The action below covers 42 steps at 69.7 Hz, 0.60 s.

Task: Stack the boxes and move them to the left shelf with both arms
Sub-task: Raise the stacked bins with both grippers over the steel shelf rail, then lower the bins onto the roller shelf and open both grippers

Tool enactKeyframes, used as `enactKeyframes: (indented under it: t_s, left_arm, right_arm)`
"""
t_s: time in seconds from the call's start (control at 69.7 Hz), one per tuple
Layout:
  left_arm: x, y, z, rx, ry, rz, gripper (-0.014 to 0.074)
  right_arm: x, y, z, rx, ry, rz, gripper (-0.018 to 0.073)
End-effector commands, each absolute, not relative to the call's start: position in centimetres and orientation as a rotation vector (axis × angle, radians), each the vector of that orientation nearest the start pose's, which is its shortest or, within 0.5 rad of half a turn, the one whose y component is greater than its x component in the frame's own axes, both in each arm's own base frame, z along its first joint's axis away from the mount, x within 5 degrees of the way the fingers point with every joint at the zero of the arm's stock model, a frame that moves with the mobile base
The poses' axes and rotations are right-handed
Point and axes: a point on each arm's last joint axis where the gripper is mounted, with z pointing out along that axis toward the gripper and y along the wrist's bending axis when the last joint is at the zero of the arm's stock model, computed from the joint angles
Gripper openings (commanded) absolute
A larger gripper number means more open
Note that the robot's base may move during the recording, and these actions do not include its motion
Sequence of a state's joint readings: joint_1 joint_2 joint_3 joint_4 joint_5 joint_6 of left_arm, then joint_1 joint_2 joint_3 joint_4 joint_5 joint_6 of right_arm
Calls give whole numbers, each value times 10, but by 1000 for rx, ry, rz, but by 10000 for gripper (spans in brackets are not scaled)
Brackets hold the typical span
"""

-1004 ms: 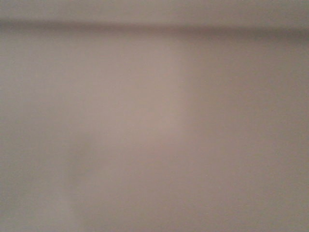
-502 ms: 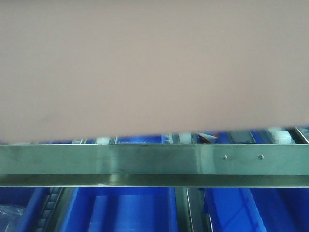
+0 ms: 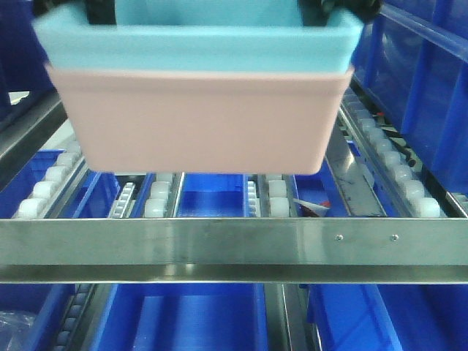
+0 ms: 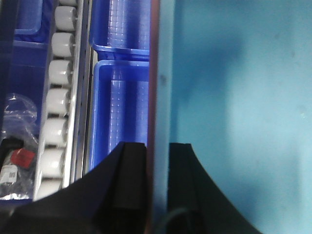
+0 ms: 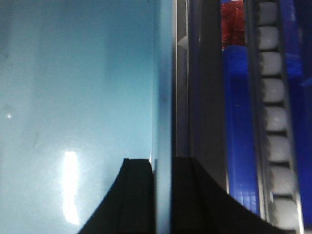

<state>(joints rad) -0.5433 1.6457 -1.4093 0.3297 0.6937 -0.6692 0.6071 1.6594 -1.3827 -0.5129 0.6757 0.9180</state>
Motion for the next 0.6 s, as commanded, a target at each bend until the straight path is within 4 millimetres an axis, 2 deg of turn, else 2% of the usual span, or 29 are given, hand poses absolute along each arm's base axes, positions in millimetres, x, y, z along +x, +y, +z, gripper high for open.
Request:
enactKeyframes:
  t_s: [0.0,0.23,0.344,0.445,0.502,0.588]
  left_arm:
    - [339,-184,354,73,2150,-372,-6]
    - [351,-190,327,72,2221,-340,-6]
    - [351,-192,324,55,2240,-358,6]
    - [351,-192,324,56,2238,-360,95]
    - [352,-191,324,58,2236,-353,213]
    - [352,-190,327,77,2220,-329,399]
  right_arm:
    - [333,196,344,-37,2133,335,55]
    - [343,202,323,-47,2177,312,57]
    - [344,202,321,-48,2181,309,81]
    - [344,202,321,-48,2182,309,228]
    - [344,202,321,-48,2181,309,391]
    - [344,202,326,-43,2170,313,543]
